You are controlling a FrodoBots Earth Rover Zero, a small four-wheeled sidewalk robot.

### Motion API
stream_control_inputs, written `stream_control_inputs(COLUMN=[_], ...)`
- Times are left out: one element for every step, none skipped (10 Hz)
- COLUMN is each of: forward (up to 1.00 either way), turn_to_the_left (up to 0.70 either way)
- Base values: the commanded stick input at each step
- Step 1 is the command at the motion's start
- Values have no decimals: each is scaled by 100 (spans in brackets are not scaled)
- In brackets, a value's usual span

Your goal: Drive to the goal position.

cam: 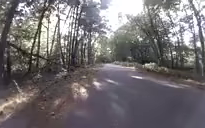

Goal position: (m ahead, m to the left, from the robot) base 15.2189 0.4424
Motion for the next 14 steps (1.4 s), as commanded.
stream_control_inputs(forward=[70,70,70,70,70,70,70,70,70,70,70,70,70,70], turn_to_the_left=[-1,-1,-1,-1,-1,-1,-1,-1,-1,-1,-1,-1,-1,-1])
